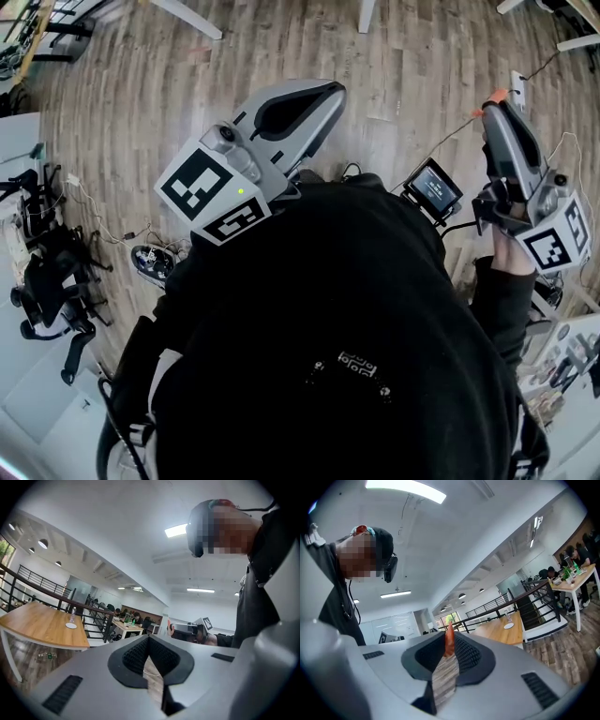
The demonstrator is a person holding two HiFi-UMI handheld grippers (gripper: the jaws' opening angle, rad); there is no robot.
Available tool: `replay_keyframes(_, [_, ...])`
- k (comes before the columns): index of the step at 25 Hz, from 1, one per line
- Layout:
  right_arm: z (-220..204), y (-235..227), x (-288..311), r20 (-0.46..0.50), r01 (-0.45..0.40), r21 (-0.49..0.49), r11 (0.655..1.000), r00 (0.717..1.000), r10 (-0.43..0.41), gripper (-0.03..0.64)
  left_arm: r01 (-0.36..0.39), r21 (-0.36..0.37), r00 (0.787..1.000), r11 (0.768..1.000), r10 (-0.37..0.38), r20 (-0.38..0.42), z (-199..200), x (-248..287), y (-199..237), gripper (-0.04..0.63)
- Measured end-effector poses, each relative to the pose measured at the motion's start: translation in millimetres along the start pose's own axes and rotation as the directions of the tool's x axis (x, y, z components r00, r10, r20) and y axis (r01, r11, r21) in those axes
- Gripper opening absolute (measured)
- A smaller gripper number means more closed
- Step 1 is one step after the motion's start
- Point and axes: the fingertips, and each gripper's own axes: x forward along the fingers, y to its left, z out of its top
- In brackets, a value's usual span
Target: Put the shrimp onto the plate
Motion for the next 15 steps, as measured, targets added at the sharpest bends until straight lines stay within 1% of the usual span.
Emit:
replay_keyframes(7, [-2, -36, -26, 0.017, 0.004, 0.065, 0.998, 1.000, -0.005, 0.069, 0.001, -0.009, 0.999, 1.000, -0.001, -0.041, -8, 36, -7, 0.005])
replay_keyframes(12, [-3, -55, -20, 0.033, 0.006, 0.111, 0.994, 0.999, -0.009, 0.069, 0.013, -0.019, 0.999, 1.000, -0.014, -0.048, -12, 48, 2, 0.005])
replay_keyframes(15, [2, -63, -11, 0.035, 0.016, 0.109, 0.994, 0.999, -0.020, 0.069, 0.019, -0.027, 0.999, 0.999, -0.020, -0.039, -8, 53, 15, 0.005])
